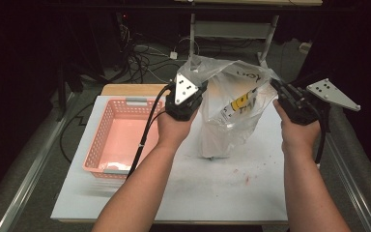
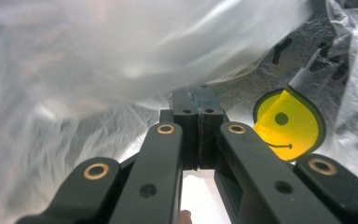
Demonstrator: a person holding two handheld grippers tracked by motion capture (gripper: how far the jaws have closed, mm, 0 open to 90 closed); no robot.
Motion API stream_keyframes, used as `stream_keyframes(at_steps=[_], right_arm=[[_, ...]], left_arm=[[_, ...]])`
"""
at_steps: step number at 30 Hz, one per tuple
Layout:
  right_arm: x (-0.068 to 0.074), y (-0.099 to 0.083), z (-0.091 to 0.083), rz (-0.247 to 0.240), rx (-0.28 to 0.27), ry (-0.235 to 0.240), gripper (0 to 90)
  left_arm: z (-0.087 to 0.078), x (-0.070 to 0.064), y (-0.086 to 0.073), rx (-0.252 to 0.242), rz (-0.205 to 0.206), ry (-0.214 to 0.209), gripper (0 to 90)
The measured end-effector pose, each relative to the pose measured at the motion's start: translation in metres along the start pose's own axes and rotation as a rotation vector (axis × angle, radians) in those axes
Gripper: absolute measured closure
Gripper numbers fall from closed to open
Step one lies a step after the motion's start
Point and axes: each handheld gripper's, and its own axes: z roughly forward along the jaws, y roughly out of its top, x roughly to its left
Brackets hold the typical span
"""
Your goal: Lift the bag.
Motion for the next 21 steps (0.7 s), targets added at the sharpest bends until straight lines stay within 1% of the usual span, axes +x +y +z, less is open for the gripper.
stream_keyframes(at_steps=[1,3,5,7,8,9,11,14,16,19,20,21], right_arm=[[-0.001,-0.001,0.000,-0.005,0.004,-0.001,90.0],[-0.001,-0.001,0.000,-0.009,0.012,-0.006,90.0],[-0.002,-0.002,0.001,-0.011,0.020,-0.010,90.0],[-0.003,-0.003,0.001,-0.014,0.027,-0.014,90.0],[-0.003,-0.004,0.001,-0.020,0.031,-0.013,90.0],[-0.003,-0.004,0.001,-0.018,0.032,-0.015,90.0],[-0.004,-0.006,0.000,-0.018,0.037,-0.016,90.0],[-0.005,-0.008,0.000,-0.021,0.044,-0.020,90.0],[-0.005,-0.008,0.000,-0.024,0.051,-0.023,90.0],[-0.004,-0.009,0.001,-0.029,0.057,-0.020,90.0],[-0.004,-0.009,0.001,-0.026,0.055,-0.017,90.0],[-0.004,-0.009,0.001,-0.023,0.057,-0.019,90.0]], left_arm=[[-0.002,0.000,-0.001,0.002,-0.003,-0.005,86.9],[-0.007,0.000,-0.002,0.015,-0.018,-0.023,78.9],[-0.014,-0.002,-0.004,0.032,-0.006,-0.020,71.4],[-0.023,-0.003,-0.008,0.049,-0.013,-0.028,63.8],[-0.028,-0.004,-0.010,0.054,-0.015,-0.028,61.9],[-0.034,-0.006,-0.013,0.055,-0.017,-0.031,60.2],[-0.045,-0.009,-0.019,0.038,-0.020,-0.045,55.9],[-0.063,-0.017,-0.027,0.024,-0.022,-0.069,51.2],[-0.074,-0.022,-0.032,0.018,-0.032,-0.084,49.6],[-0.084,-0.026,-0.043,0.007,-0.041,-0.095,48.2],[-0.085,-0.028,-0.046,0.020,-0.032,-0.096,47.5],[-0.085,-0.029,-0.050,0.032,-0.032,-0.098,46.5]])
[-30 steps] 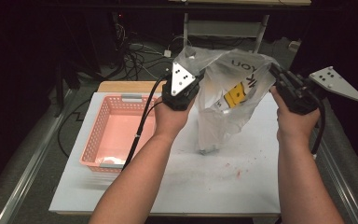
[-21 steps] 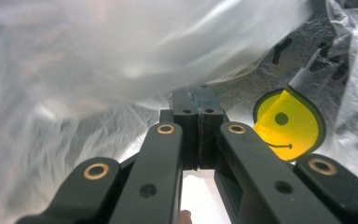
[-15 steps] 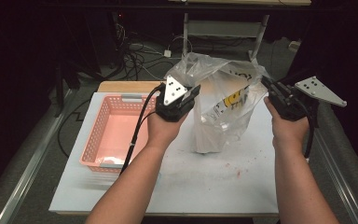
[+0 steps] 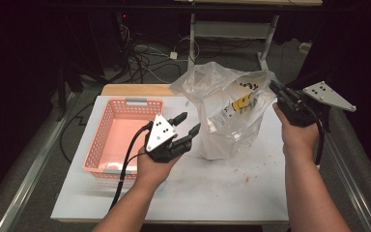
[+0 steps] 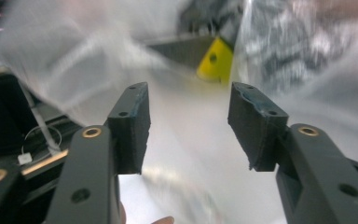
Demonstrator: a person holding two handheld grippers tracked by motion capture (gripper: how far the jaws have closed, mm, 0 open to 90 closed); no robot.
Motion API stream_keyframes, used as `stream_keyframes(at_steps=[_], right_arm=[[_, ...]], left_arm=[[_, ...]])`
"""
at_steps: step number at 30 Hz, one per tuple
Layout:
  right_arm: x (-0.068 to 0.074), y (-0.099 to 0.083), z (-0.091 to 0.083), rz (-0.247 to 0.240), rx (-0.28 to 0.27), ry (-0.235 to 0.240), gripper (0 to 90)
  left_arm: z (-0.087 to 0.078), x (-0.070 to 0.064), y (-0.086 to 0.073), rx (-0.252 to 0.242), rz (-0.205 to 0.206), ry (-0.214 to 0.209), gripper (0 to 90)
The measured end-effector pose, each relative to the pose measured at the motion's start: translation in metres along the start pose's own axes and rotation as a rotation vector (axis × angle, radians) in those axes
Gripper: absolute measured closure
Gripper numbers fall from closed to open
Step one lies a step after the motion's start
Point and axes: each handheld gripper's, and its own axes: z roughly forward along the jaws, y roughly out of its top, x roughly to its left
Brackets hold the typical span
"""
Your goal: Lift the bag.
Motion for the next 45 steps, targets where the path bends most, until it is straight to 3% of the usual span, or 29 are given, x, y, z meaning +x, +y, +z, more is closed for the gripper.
stream_keyframes(at_steps=[2,6,10,18,20,26,34,42,45], right_arm=[[0.001,0.000,-0.001,-0.005,0.003,0.004,90.0],[0.003,-0.002,-0.003,-0.012,0.007,0.011,90.0],[0.005,-0.004,-0.005,0.000,0.014,0.045,82.0],[0.016,0.000,-0.020,-0.017,-0.023,0.101,69.9],[0.018,0.003,-0.025,-0.023,-0.033,0.117,68.5],[0.025,0.011,-0.035,-0.039,-0.043,0.153,60.3],[0.032,-0.003,-0.049,-0.033,-0.007,0.180,42.5],[0.037,-0.010,-0.070,-0.021,-0.020,0.168,28.6],[0.035,-0.015,-0.077,-0.022,0.004,0.164,25.8]], left_arm=[[-0.001,0.000,-0.010,0.005,-0.016,-0.011,43.4],[0.000,-0.006,-0.035,0.070,-0.076,-0.061,34.6],[0.004,-0.020,-0.060,0.148,-0.079,-0.120,25.4],[0.014,-0.033,-0.093,0.236,-0.084,-0.160,14.3],[0.017,-0.035,-0.099,0.249,-0.084,-0.159,13.5],[0.021,-0.038,-0.110,0.279,-0.091,-0.146,0.0],[0.005,-0.040,-0.116,0.279,-0.070,-0.136,0.0],[0.007,-0.041,-0.124,0.284,-0.074,-0.131,0.0],[0.008,-0.041,-0.125,0.285,-0.073,-0.134,0.0]])
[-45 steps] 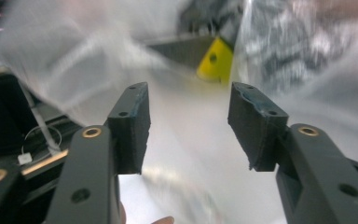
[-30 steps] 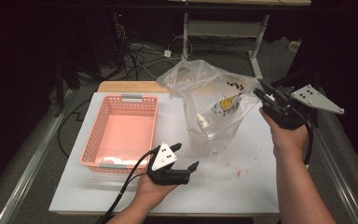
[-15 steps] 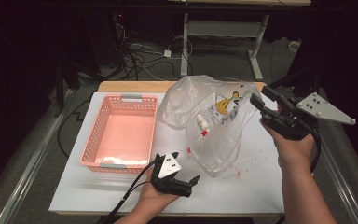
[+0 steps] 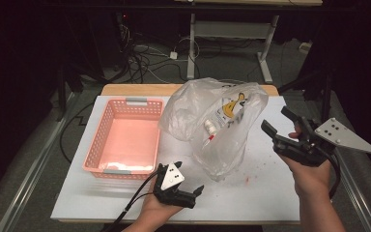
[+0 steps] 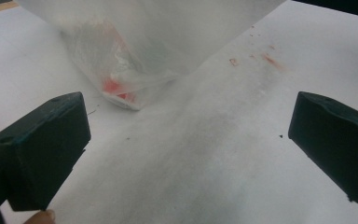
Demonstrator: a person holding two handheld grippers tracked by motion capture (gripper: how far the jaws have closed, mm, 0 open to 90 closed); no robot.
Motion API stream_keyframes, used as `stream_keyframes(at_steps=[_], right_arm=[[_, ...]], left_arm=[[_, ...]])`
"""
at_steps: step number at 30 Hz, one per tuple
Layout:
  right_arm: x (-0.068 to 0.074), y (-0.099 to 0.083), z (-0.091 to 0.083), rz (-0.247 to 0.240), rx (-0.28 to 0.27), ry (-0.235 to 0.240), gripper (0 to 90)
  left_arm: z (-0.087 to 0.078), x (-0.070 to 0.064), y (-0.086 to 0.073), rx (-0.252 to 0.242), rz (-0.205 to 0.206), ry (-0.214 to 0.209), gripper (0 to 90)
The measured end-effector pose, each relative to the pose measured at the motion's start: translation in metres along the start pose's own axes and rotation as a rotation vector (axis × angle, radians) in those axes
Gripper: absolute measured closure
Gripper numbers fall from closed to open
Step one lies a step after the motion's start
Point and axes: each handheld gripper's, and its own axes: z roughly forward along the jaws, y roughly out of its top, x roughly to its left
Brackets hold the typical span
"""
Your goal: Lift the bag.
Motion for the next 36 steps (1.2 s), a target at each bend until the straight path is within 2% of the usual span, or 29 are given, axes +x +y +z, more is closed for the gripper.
stream_keyframes(at_steps=[2,5,12,14,17,21,25,27,30,33,36], right_arm=[[-0.003,-0.007,-0.002,-0.003,0.025,-0.010,22.9],[-0.007,-0.024,-0.004,0.029,0.074,-0.019,18.3],[-0.013,-0.074,0.001,0.065,0.205,-0.019,4.3],[-0.013,-0.088,0.002,0.075,0.227,-0.031,0.6],[-0.012,-0.106,0.003,0.091,0.256,-0.037,0.3],[-0.009,-0.128,0.005,0.086,0.319,-0.033,0.3],[-0.004,-0.145,0.003,0.059,0.352,-0.049,0.3],[-0.003,-0.150,0.002,0.047,0.350,-0.051,0.3],[-0.003,-0.157,0.000,0.058,0.365,-0.044,0.3],[-0.004,-0.160,0.001,0.092,0.365,-0.029,0.3],[-0.003,-0.160,0.002,0.087,0.356,-0.023,0.3]], left_arm=[[0.001,0.000,-0.001,0.005,-0.001,-0.002,0.0],[0.001,0.001,-0.002,0.008,-0.007,-0.002,0.0],[0.002,0.003,-0.002,0.001,-0.023,0.002,0.0],[0.002,0.003,-0.002,0.001,-0.024,-0.001,0.0],[0.002,0.003,-0.003,0.001,-0.022,0.000,0.0],[0.001,0.003,-0.006,0.003,-0.018,0.002,0.0],[-0.001,0.004,-0.008,0.003,-0.022,0.005,0.0],[-0.002,0.005,-0.009,-0.004,-0.031,0.004,0.0],[-0.003,0.007,-0.014,-0.006,-0.044,0.000,0.0],[-0.002,0.007,-0.014,-0.008,-0.047,0.002,0.0],[-0.002,0.007,-0.015,-0.009,-0.045,0.005,0.0]])
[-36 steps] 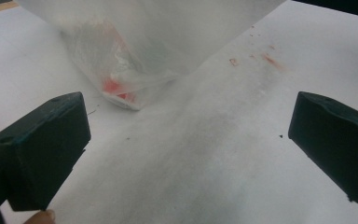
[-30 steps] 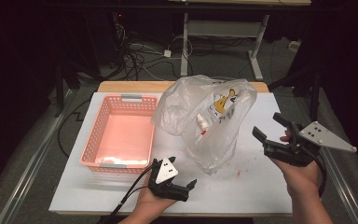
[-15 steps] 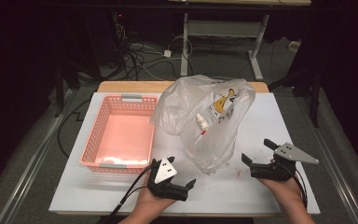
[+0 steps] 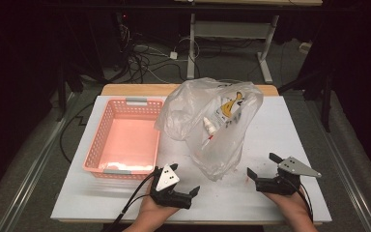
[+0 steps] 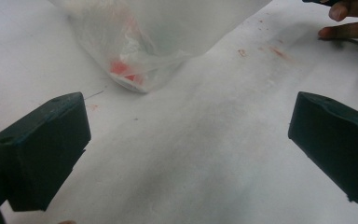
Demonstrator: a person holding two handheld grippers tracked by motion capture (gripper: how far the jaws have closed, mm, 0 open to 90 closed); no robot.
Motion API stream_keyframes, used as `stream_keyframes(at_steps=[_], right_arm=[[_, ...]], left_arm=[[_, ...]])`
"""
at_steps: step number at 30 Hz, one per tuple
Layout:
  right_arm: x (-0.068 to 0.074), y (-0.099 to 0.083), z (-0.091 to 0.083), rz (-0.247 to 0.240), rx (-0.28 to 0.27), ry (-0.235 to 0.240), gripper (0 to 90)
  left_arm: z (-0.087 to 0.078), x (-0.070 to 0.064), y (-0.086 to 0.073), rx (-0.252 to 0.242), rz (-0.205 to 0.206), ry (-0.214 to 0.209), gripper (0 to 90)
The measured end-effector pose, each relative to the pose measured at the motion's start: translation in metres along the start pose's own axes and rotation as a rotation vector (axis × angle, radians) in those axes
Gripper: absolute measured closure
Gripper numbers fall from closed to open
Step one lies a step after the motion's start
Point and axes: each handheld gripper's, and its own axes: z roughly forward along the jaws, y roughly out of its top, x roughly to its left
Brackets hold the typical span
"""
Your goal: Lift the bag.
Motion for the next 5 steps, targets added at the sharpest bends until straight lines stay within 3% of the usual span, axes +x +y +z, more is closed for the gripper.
stream_keyframes(at_steps=[5], right_arm=[[0.0012,0.0004,-0.0005,-0.005,0.001,0.005,0.3]], left_arm=[[-0.0006,-0.0016,-0.0003,-0.004,0.012,0.009,0.0]])
